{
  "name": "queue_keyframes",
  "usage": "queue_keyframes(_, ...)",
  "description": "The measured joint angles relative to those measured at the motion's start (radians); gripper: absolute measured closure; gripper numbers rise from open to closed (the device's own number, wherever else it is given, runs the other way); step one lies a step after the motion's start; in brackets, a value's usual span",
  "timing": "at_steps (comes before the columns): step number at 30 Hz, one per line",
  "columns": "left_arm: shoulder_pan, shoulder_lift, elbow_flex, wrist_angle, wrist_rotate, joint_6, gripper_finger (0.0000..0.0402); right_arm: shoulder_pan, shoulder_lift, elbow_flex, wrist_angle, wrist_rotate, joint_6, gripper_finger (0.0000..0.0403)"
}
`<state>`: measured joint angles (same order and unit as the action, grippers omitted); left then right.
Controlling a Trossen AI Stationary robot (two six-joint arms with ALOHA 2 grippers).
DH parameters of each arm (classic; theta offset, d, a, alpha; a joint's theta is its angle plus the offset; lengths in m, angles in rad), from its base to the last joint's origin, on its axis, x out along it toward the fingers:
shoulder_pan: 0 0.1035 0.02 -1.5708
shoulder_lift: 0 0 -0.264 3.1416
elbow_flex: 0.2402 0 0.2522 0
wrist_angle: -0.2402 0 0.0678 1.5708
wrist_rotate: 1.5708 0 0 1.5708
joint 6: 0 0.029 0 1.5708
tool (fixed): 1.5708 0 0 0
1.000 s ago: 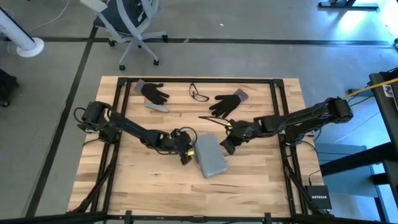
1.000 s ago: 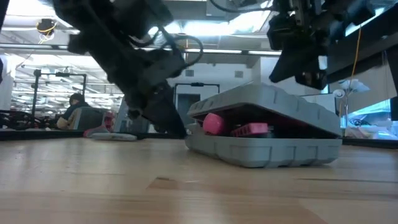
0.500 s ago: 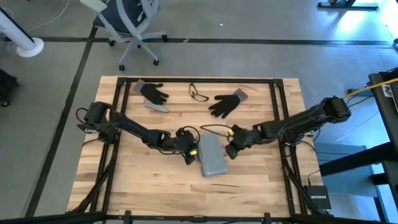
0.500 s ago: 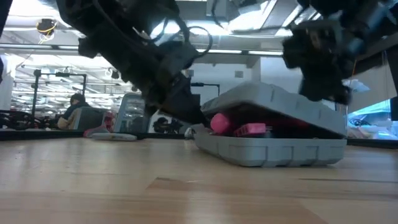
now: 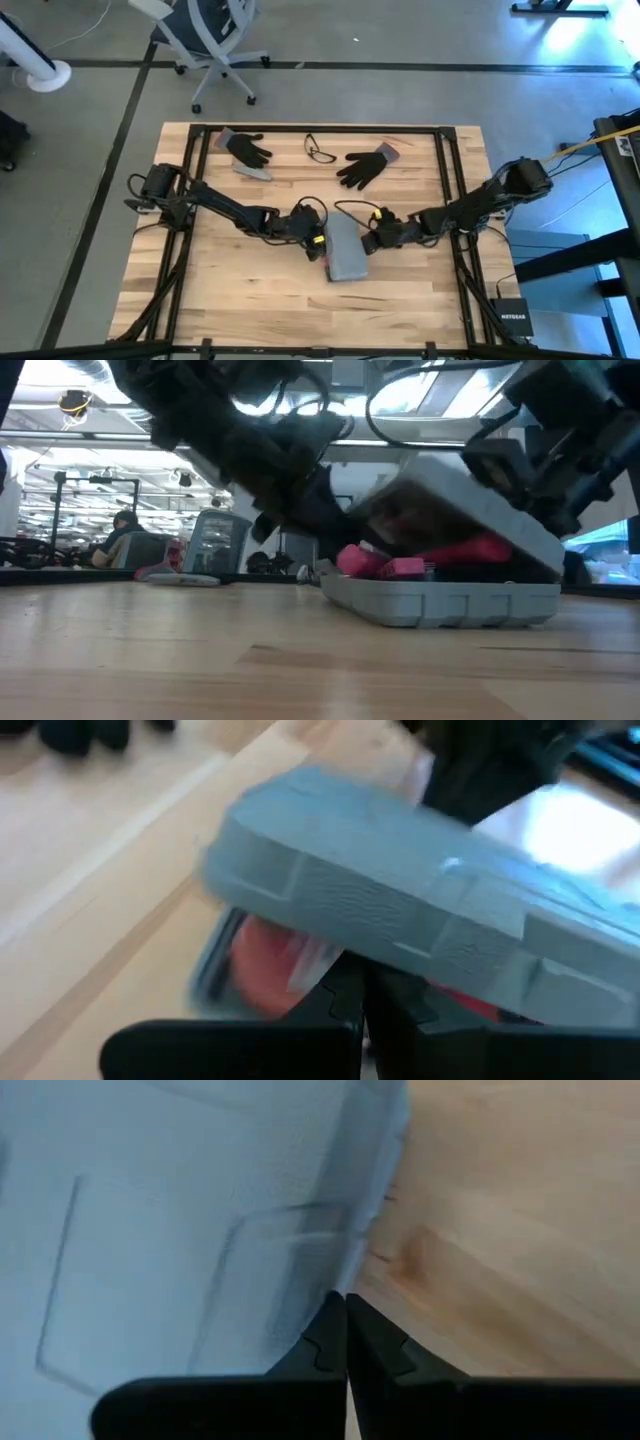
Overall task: Prefit tool cases
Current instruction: Open the gray prefit tool case
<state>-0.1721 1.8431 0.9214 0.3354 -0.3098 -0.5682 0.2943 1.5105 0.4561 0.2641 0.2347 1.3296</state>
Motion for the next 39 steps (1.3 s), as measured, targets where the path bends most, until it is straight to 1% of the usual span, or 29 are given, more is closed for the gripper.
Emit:
queue_keyframes(4, 0.0, 0.002, 0.045, -0.003, 0.004, 0.026, 0.0401, -0.013, 0.129, 0.004, 0.243, -0.01, 0.007, 0.0403)
queue_keyframes(7, 0.0, 0.008, 0.083, -0.005, 0.01, 0.043, 0.0401, -0.033, 0.214, 0.038, 0.364, -0.05, 0.002, 0.0403)
queue_keyframes(10, -0.001, 0.025, 0.108, -0.015, 0.016, 0.06, 0.0401, -0.043, 0.254, 0.094, 0.372, -0.122, -0.052, 0.0403)
queue_keyframes(13, 0.002, 0.049, 0.115, -0.024, 0.014, 0.05, 0.0401, -0.045, 0.242, 0.114, 0.335, -0.179, -0.124, 0.0403)
queue_keyframes(15, 0.001, 0.072, 0.119, -0.017, 0.015, 0.018, 0.0401, -0.046, 0.211, 0.113, 0.258, -0.206, -0.14, 0.0403)
queue_keyframes(20, -0.009, 0.116, 0.12, -0.036, 0.032, -0.045, 0.0401, -0.047, 0.098, 0.094, 0.034, -0.229, -0.168, 0.0403)
queue_keyframes(24, -0.018, 0.144, 0.122, -0.029, 0.058, -0.055, 0.0401, -0.053, 0.042, 0.083, -0.004, -0.216, -0.209, 0.0403)
queue_keyframes(28, -0.029, 0.158, 0.124, -0.031, 0.084, -0.079, 0.0401, -0.061, -0.032, 0.08, -0.209, -0.231, -0.222, 0.0403)
queue_keyframes(31, -0.033, 0.16, 0.124, -0.031, 0.083, -0.067, 0.0401, -0.06, -0.138, 0.08, -0.314, -0.231, -0.241, 0.0403)
queue_keyframes(33, -0.033, 0.16, 0.123, -0.027, 0.08, -0.049, 0.0401, -0.058, -0.212, 0.08, -0.375, -0.205, -0.241, 0.0403)
queue_keyframes(35, -0.027, 0.161, 0.123, -0.026, 0.067, -0.029, 0.0401, -0.059, -0.294, 0.08, -0.397, -0.159, -0.231, 0.0403)
queue_keyframes(39, -0.012, 0.162, 0.122, -0.032, 0.058, -0.027, 0.0401, -0.059, -0.446, 0.086, -0.385, -0.028, -0.203, 0.0403)
